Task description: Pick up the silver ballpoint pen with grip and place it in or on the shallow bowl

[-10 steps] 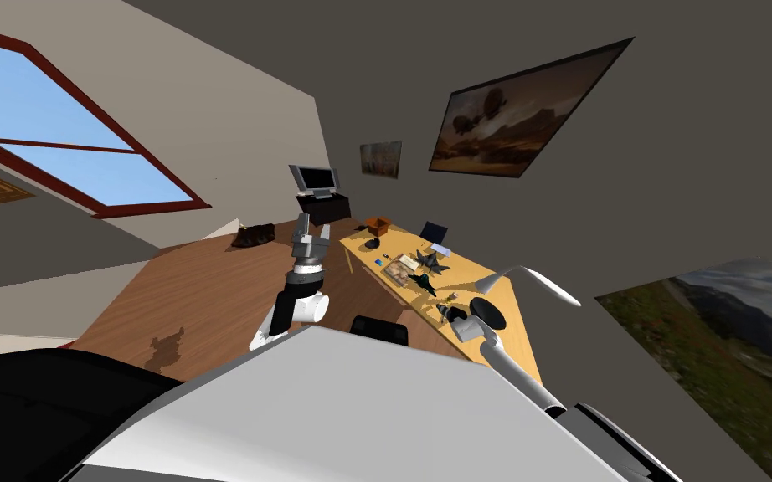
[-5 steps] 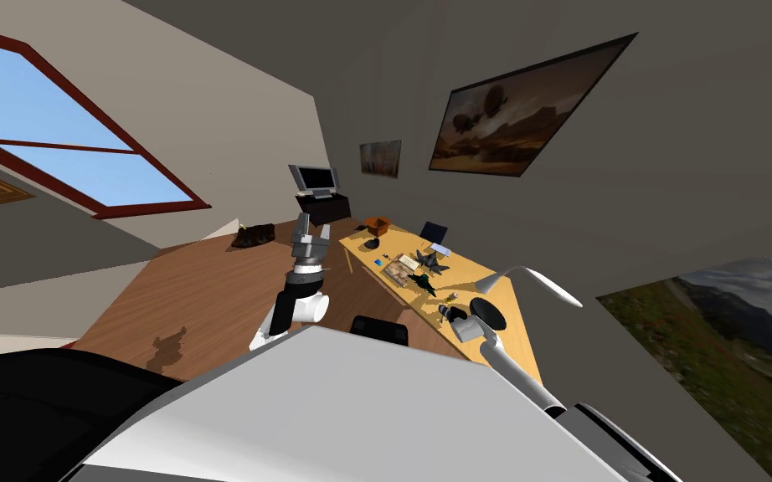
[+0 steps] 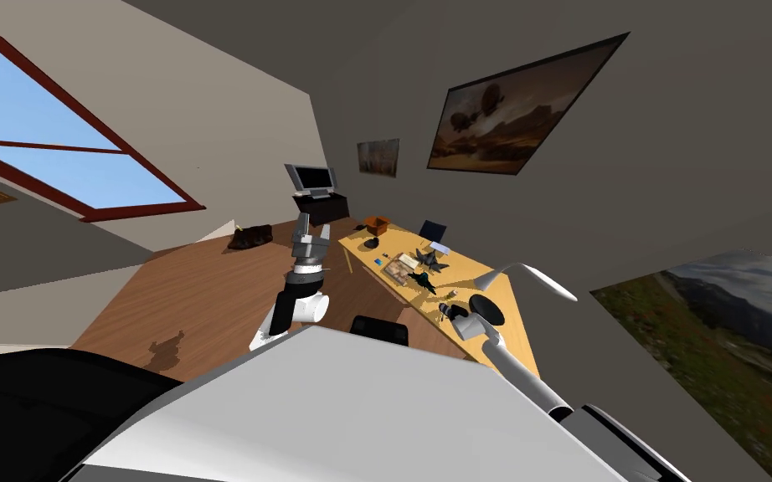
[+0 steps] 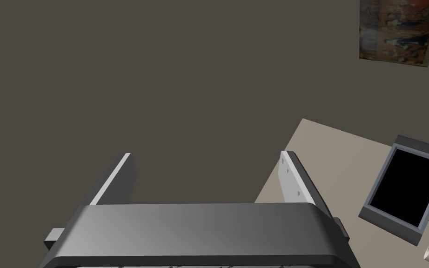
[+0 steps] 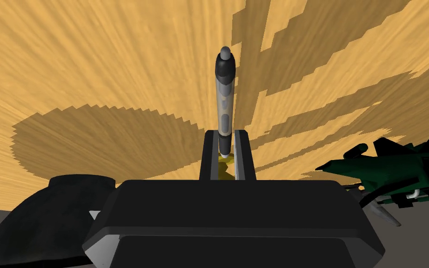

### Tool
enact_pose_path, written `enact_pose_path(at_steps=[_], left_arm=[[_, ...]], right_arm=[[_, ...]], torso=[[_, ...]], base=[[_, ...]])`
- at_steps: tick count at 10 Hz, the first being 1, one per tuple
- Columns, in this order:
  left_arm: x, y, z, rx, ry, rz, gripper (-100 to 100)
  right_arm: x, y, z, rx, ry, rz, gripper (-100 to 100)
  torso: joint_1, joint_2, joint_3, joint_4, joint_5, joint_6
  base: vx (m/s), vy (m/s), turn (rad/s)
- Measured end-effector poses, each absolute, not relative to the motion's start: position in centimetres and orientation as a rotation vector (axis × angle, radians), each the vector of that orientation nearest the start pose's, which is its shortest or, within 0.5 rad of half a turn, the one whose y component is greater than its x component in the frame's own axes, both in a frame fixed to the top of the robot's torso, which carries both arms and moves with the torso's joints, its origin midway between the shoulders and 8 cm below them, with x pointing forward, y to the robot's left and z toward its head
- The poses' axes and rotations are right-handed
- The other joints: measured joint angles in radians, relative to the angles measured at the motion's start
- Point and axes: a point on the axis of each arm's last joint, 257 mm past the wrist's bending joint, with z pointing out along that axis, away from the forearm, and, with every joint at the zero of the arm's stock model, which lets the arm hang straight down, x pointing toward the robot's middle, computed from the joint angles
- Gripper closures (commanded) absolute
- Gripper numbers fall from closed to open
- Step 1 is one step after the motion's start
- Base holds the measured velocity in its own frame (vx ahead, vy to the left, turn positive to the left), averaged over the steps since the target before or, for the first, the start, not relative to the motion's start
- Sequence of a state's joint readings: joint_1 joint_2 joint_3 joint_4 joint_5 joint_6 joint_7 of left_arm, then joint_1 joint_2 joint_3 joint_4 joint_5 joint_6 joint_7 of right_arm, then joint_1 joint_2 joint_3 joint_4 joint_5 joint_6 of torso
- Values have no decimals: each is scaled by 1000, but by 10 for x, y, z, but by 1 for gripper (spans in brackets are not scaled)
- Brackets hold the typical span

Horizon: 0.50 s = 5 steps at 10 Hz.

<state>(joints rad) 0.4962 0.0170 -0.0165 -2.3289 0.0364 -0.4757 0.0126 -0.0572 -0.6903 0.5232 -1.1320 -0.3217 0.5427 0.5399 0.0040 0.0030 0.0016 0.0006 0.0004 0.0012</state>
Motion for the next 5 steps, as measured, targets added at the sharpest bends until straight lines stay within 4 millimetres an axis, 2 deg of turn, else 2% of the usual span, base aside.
enact_pose_path(at_steps=[1,2,3,5], left_arm=[[339,274,43,-652,581,-1363,0],[339,274,43,-652,581,-1363,0],[339,274,43,-652,581,-1363,0],[339,274,43,-652,581,-1363,0]], right_arm=[[361,-427,-525,731,2523,-57,100],[362,-427,-524,731,2525,-58,0],[361,-427,-524,731,2525,-58,100],[370,-441,-514,731,2523,-93,100]], torso=[[0,0,0,0,0,0],[-2,-1,-1,0,-1,0],[-3,-2,-1,0,-1,0],[-6,8,5,2,-1,0]], base=[[-15,15,-9],[0,0,0],[-133,-15,275],[-204,-50,206]])
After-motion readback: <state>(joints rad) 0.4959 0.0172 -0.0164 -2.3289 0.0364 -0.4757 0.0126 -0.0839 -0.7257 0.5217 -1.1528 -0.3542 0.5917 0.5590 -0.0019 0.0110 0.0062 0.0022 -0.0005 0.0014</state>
